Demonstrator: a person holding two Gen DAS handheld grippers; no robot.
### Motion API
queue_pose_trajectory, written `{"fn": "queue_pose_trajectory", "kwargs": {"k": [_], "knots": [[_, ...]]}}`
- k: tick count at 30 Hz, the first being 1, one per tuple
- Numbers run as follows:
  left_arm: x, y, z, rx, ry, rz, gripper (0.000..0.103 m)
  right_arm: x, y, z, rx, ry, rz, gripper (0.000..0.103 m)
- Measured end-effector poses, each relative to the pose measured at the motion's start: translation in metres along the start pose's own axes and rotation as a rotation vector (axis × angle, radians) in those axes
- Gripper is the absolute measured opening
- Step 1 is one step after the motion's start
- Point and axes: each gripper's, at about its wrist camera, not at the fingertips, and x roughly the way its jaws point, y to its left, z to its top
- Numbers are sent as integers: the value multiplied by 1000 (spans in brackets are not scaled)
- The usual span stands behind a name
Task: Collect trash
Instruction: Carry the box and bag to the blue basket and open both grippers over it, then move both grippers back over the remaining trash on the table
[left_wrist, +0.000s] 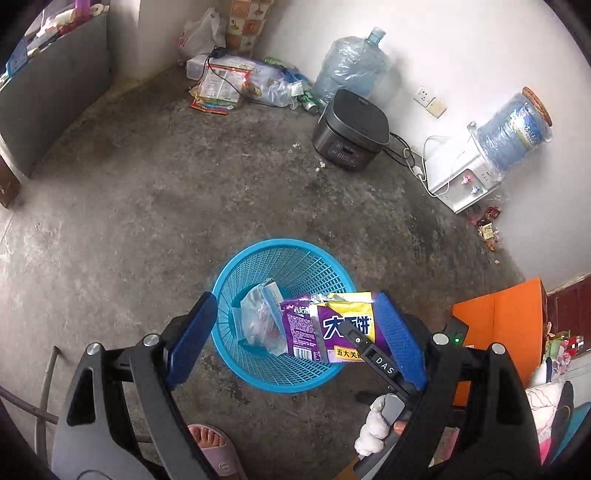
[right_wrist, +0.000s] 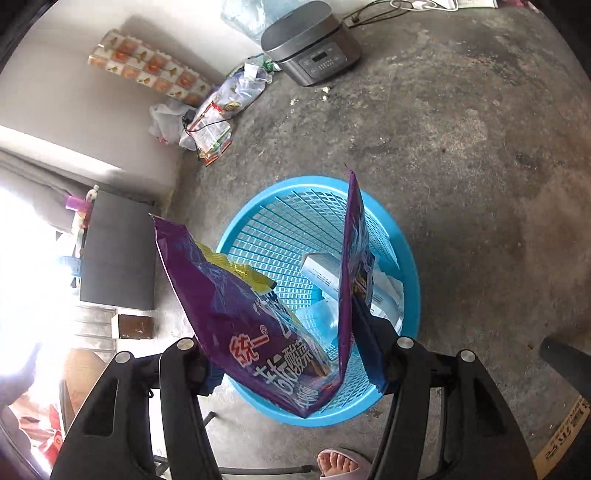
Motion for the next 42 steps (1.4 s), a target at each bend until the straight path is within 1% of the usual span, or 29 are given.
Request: {"fn": "queue_pose_trajectory", "kwargs": {"k": [4, 5, 6, 7, 9, 11, 12, 13, 14, 15, 18, 21, 26, 29, 32, 33, 36, 37, 39, 41, 42], "knots": [[-60, -4, 4, 46, -63, 4, 83, 5, 20, 12, -47, -16, 12, 61], [-75, -4, 4, 60, -77, 10, 82, 9, 26, 14, -65, -6, 8, 69], [-91, -4, 4, 75, -91, 18, 82, 18, 31, 16, -80, 23, -6, 80], [-106, -2, 3, 88, -106, 27, 83, 31, 34, 18, -94, 70, -42, 83], [-134, 3, -2, 109, -122, 51, 83, 59, 38, 16, -151, 184, -169, 83], [-161, 12, -9, 121, -134, 65, 83, 84, 41, 6, -256, 304, -321, 83], [-173, 17, -14, 123, -140, 73, 83, 92, 40, 1, -302, 347, -375, 83], [-186, 22, -18, 124, -144, 80, 83, 95, 40, -3, -332, 367, -403, 83], [-197, 27, -23, 122, -150, 82, 83, 92, 39, -4, -342, 359, -417, 83], [-209, 33, -28, 115, -156, 83, 83, 85, 39, -4, -335, 336, -415, 83], [-242, 50, -43, 92, -187, 86, 83, 57, 43, 3, -302, 229, -350, 83], [-273, 63, -61, 73, -232, 94, 83, 26, 57, 12, -312, 119, -271, 83], [-319, 85, -97, 41, -304, 109, 83, -20, 83, 29, -324, -21, -196, 83], [-351, 97, -121, 12, -370, 112, 83, -52, 104, 22, -357, -94, -153, 83], [-387, 110, -148, -15, -456, 121, 84, -89, 128, -2, -418, -159, -99, 83], [-398, 114, -158, -23, -488, 130, 86, -103, 136, -13, -443, -184, -79, 83], [-430, 126, -187, -48, -573, 174, 87, -147, 164, -52, -514, -262, -10, 83], [-440, 129, -197, -63, -596, 191, 87, -160, 174, -67, -541, -284, 15, 85], [-461, 141, -215, -103, -640, 227, 88, -185, 193, -98, -602, -340, 47, 96], [-482, 154, -237, -150, -683, 275, 88, -206, 213, -130, -666, -383, 88, 96], [-492, 160, -249, -169, -709, 298, 88, -215, 222, -143, -699, -386, 113, 96]]}}
